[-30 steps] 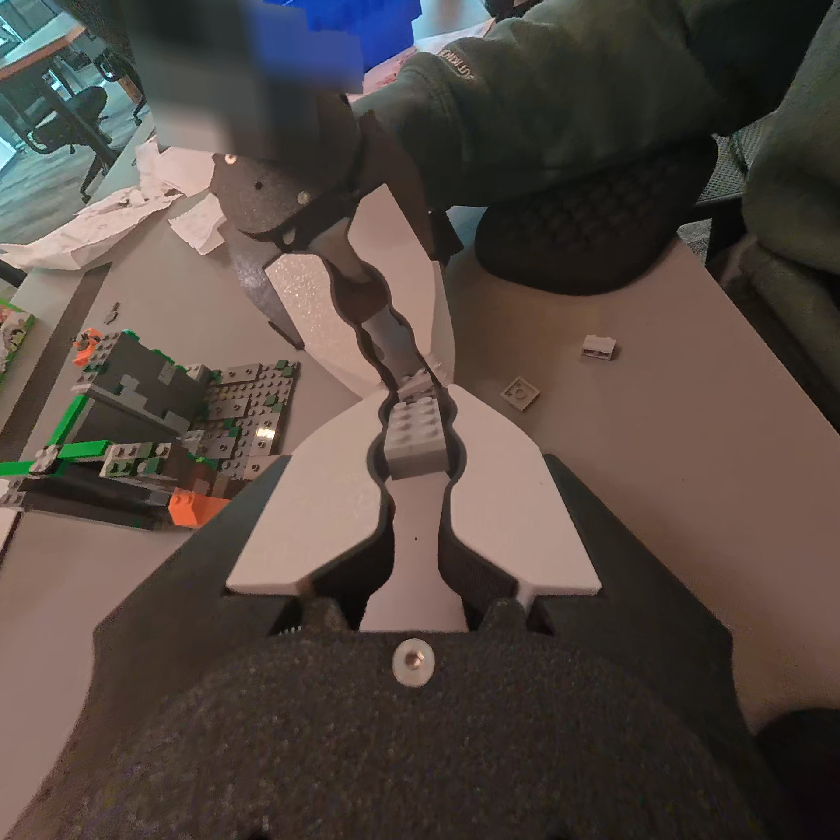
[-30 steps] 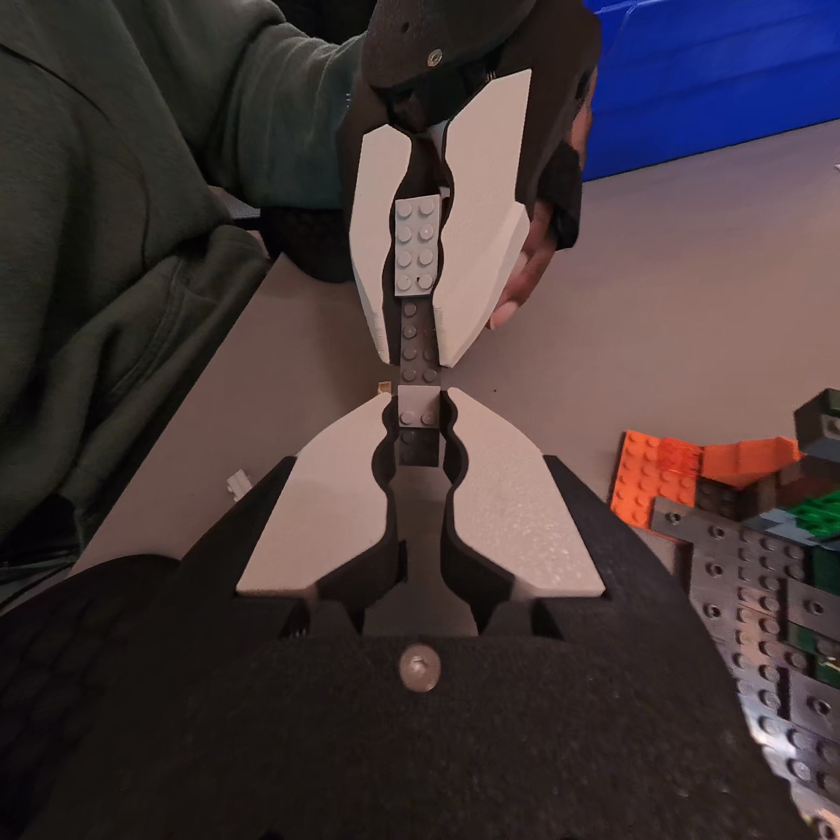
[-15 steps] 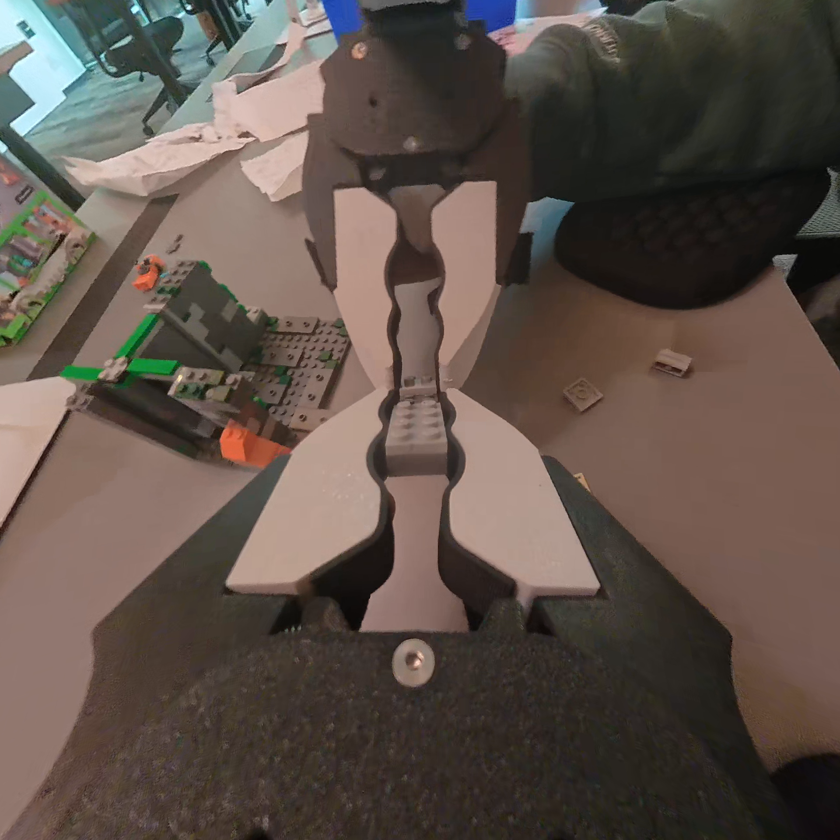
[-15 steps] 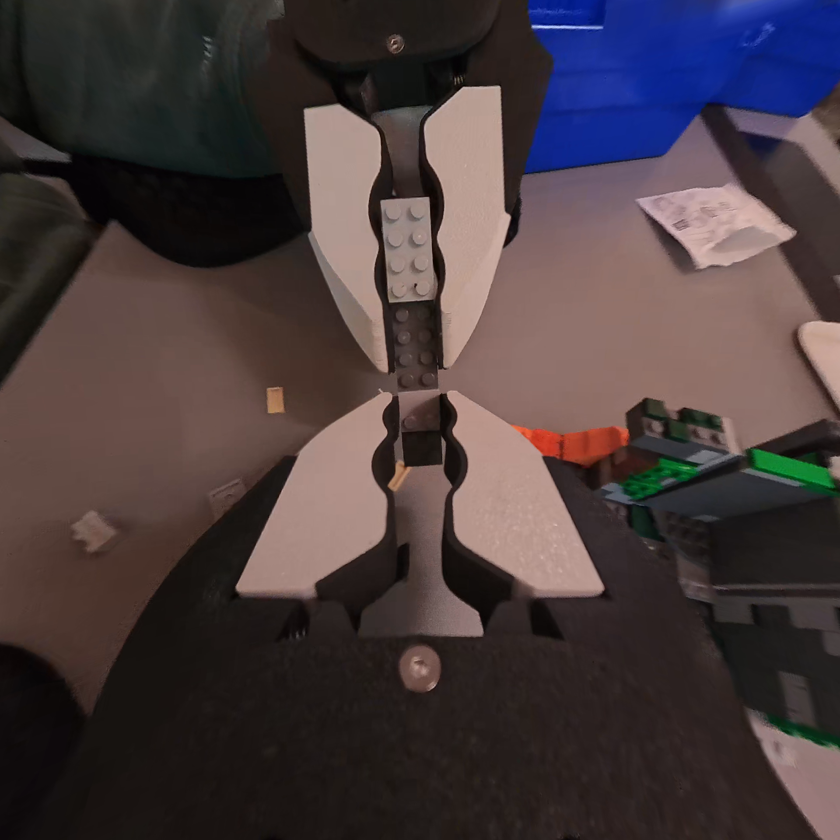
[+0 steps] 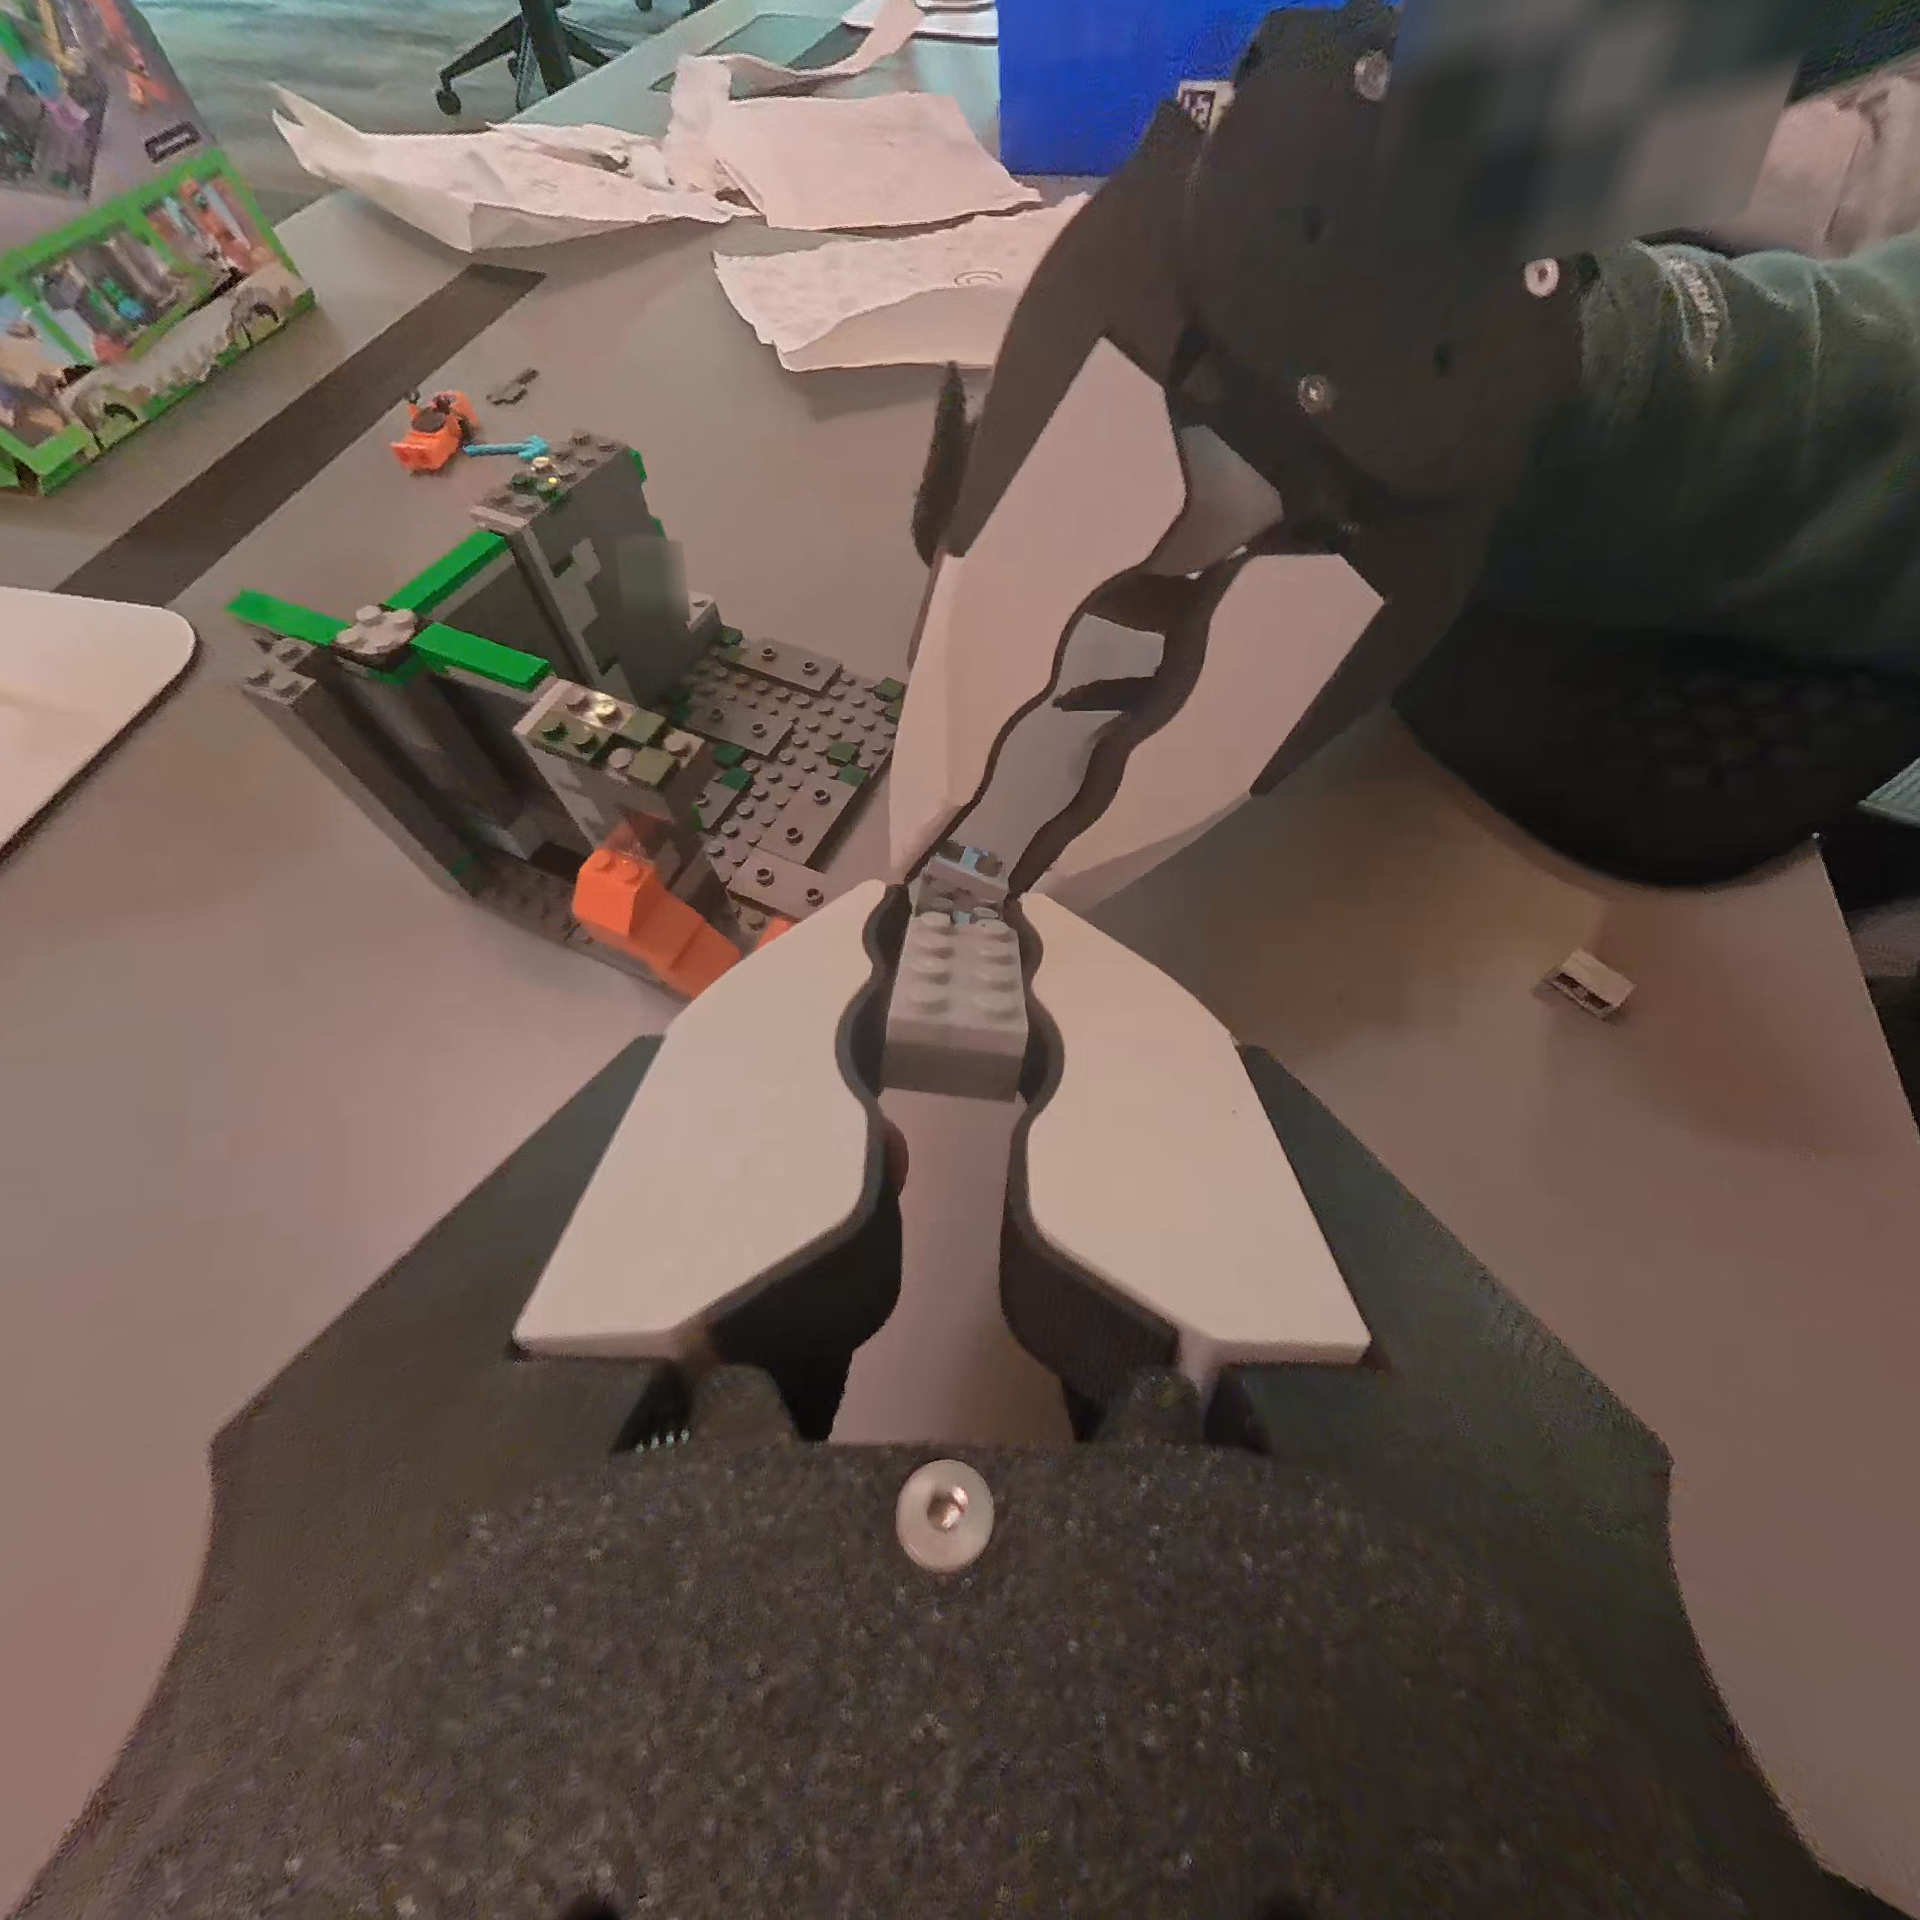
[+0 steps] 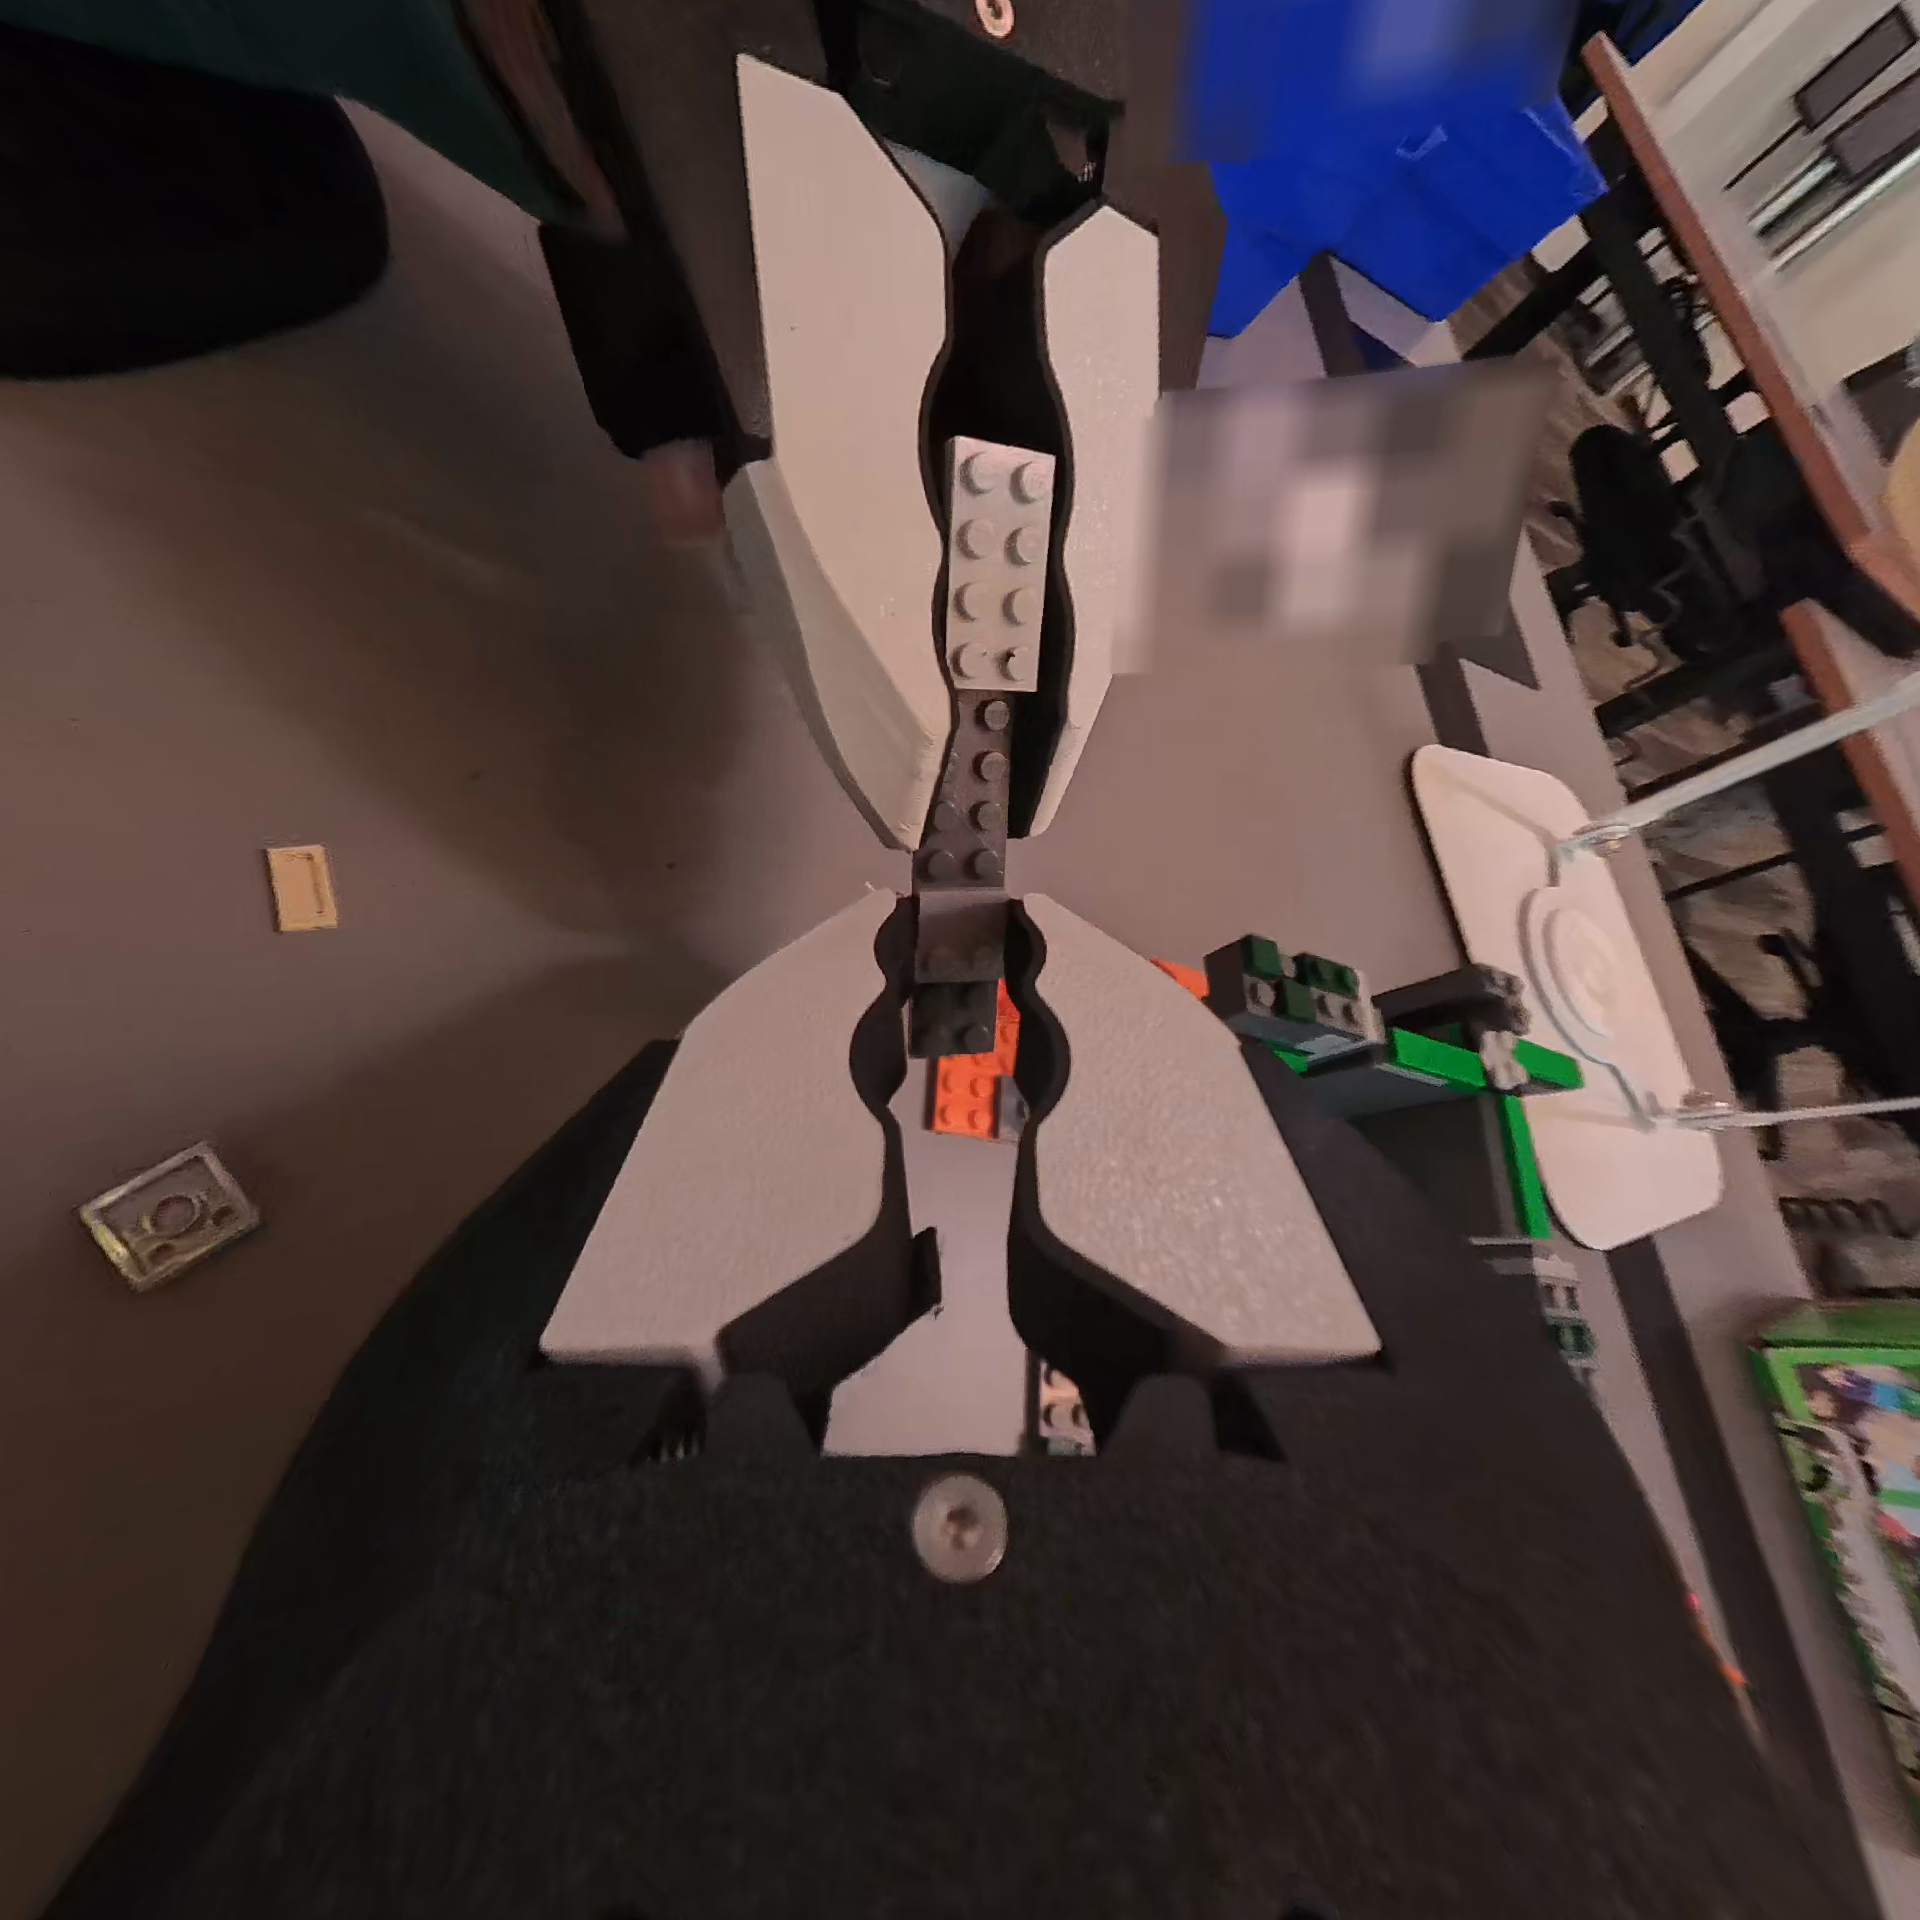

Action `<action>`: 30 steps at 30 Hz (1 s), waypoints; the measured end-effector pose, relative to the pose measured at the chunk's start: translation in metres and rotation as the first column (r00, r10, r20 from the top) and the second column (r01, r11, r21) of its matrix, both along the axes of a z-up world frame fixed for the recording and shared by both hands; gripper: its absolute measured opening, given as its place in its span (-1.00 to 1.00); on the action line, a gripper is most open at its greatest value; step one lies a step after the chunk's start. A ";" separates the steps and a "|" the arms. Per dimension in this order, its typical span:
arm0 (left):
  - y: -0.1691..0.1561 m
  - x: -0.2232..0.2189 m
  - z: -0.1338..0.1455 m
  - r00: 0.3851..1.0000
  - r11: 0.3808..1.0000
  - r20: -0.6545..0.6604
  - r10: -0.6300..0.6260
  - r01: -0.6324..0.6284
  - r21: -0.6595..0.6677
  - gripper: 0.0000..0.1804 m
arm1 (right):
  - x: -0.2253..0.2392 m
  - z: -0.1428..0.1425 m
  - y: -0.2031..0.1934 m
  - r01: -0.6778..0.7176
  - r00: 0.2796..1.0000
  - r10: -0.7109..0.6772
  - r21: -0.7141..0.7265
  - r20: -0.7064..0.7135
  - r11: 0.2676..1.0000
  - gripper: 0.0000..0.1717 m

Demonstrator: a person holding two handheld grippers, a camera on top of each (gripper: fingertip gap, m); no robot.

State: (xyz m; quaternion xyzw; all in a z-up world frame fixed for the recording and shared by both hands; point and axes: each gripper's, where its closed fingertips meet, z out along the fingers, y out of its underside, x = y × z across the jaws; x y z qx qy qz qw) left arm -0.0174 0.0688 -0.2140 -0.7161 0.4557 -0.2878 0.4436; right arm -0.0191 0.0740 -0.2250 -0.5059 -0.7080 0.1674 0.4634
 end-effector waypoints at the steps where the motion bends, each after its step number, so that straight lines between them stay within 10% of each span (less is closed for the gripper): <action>1: 0.005 -0.005 -0.004 0.999 0.999 -0.028 0.035 -0.035 -0.011 -0.80 | -0.001 0.004 0.002 0.011 1.000 -0.010 0.044 -0.014 0.999 -0.81; 4: 0.010 -0.012 -0.005 0.998 0.997 0.010 0.054 -0.054 -0.047 -0.80 | 0.001 0.019 0.003 0.012 0.999 -0.006 0.148 -0.045 0.989 -0.81; 18: 0.016 -0.010 -0.004 0.998 0.998 0.024 0.053 -0.054 0.045 -0.81 | 0.017 -0.017 -0.057 -0.204 0.965 0.256 -0.442 0.062 0.873 -0.55; 24: 0.003 0.000 -0.001 0.999 0.997 0.036 -0.033 0.030 0.076 -0.81 | 0.010 0.026 -0.026 -0.177 0.976 0.118 -0.350 -0.184 0.920 -0.65; 30: -0.012 0.011 0.012 0.985 0.988 0.117 -0.131 0.120 0.093 -0.81 | 0.009 -0.001 -0.016 -0.096 0.995 0.079 -0.318 -0.066 0.943 -0.59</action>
